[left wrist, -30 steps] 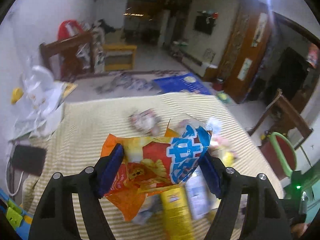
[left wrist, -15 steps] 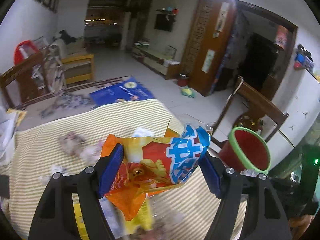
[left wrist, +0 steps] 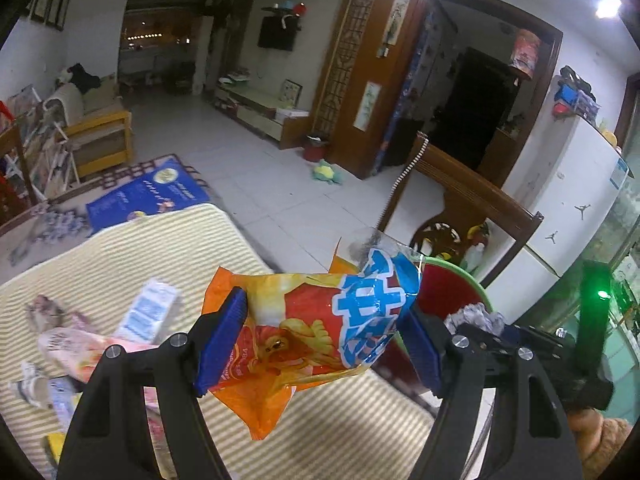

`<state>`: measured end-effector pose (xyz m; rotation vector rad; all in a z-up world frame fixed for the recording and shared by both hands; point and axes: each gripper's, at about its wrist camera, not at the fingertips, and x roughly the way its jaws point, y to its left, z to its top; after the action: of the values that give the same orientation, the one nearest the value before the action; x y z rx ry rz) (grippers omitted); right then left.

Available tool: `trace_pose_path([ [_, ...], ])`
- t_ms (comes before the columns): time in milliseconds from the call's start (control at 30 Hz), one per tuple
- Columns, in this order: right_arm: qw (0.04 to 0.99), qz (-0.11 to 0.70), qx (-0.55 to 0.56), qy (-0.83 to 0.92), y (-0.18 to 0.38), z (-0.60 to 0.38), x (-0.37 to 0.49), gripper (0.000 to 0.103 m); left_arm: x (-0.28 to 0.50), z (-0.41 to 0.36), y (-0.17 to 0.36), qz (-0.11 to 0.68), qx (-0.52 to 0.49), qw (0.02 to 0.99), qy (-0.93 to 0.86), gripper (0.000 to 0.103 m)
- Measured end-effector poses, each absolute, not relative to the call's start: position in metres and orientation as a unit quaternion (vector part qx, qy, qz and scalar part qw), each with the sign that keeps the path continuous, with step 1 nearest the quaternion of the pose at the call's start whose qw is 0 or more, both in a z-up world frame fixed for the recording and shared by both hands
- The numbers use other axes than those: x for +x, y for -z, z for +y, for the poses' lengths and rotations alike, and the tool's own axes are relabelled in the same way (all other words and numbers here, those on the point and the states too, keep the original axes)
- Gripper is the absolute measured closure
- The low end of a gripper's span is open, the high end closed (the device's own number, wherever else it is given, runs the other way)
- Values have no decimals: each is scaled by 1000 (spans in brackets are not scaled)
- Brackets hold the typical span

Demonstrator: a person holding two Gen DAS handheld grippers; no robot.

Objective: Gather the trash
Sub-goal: 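Carry the chip bag and crumpled paper over the red bucket with both grippers, then open both grippers to drop the chip bag and paper into the bucket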

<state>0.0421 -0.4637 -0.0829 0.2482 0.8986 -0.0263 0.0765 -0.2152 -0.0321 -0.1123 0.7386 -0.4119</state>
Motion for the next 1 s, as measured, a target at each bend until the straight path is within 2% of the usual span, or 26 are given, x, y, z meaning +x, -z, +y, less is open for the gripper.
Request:
trace_pose_path([
  [67, 892, 436, 111, 28, 90, -479, 49, 57, 81, -228, 35, 363, -55, 908, 204, 32],
  [133, 890, 441, 106, 40, 97, -493, 55, 52, 86, -244, 39, 370, -56, 903, 211, 32],
  [167, 888, 444, 107, 45, 99, -501, 57, 48, 90, -256, 42, 375, -56, 899, 218, 32],
  [233, 891, 434, 117, 59, 98, -515, 55, 30, 95, -272, 45, 381, -56, 893, 232, 32],
  [333, 900, 413, 116, 76, 90, -533, 46, 18, 103, -309, 53, 394, -46, 880, 261, 32],
  [633, 897, 406, 103, 145, 79, -582, 21, 16, 115, -421, 89, 418, 17, 841, 342, 32],
  [800, 893, 401, 96, 178, 63, -595, 7, 12, 123, -448, 109, 434, 40, 832, 345, 31],
  [1000, 897, 387, 84, 197, 48, -599, -4, 10, 126, -451, 112, 437, 47, 833, 337, 25],
])
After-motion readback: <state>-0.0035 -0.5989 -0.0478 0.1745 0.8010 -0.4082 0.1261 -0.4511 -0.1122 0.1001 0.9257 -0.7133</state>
